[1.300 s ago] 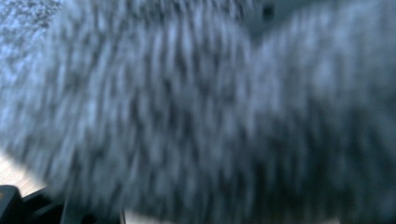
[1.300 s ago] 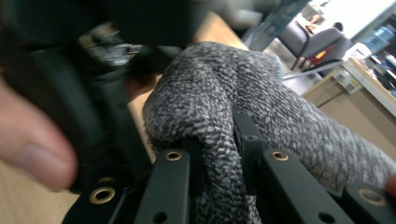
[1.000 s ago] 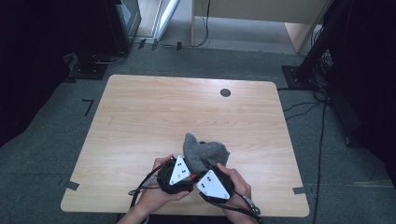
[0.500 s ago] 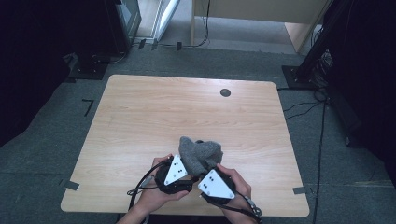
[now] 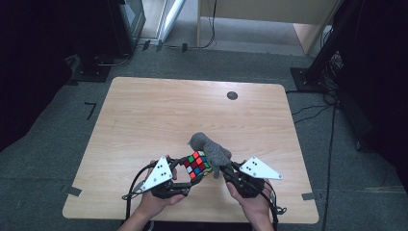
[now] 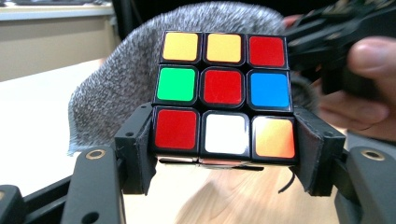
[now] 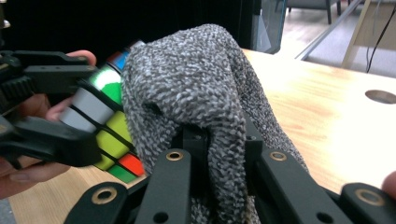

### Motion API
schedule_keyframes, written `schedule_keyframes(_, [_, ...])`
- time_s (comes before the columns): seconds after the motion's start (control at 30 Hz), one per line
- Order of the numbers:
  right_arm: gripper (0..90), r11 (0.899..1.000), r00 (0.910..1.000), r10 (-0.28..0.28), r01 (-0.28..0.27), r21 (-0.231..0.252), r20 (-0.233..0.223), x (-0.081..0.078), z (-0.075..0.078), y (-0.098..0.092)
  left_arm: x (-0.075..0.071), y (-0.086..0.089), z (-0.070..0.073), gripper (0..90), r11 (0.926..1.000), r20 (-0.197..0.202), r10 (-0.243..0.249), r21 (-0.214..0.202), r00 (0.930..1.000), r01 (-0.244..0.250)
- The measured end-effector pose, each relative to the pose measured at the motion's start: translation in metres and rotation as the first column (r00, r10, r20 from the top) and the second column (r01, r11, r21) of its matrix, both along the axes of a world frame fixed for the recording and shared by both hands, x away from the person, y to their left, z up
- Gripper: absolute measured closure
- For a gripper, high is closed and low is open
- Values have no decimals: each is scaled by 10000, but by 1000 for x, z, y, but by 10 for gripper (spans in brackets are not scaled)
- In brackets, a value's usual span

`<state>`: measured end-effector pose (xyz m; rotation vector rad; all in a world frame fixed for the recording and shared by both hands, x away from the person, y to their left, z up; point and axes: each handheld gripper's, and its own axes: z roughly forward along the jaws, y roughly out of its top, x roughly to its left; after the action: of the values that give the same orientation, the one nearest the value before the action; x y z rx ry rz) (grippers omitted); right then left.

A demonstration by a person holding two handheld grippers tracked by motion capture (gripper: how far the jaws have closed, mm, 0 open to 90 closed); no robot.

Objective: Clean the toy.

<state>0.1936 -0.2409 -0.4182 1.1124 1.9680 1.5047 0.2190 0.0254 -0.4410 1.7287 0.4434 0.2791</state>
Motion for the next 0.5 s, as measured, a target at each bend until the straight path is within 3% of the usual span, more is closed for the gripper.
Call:
schedule_keyframes(0.1, [803, 9954, 9994, 289, -270, 915, -194, -1, 4, -5, -2, -4, -1, 343, 9990, 191, -50, 452, 9998, 41])
schedule_keyframes(0.17, [802, 9927, 9984, 563, -567, 1061, 66, -5, 9, -1, -4, -9, -3, 343, 9960, 357, -60, 898, 9993, 27])
schedule_keyframes(0.23, [801, 9901, 9952, 866, -912, 1066, 462, -10, 14, 3, -5, -12, -4, 343, 9942, 416, -105, 1076, 9991, 60])
schedule_keyframes(0.27, [801, 9895, 9922, 1020, -1087, 954, 719, -14, 18, 7, -6, -12, -4, 343, 9944, 416, -128, 1058, 9991, 83])
schedule_keyframes(0.37, [803, 9931, 9915, 930, -990, 627, 913, -16, 19, 9, -5, -8, -1, 343, 9978, 290, -190, 634, 9994, 172])
schedule_keyframes(0.5, [804, 9923, 9980, 611, -622, 1071, 139, -5, 7, -1, -1, 1, 2, 343, 9997, -46, -224, -127, 9997, 224])
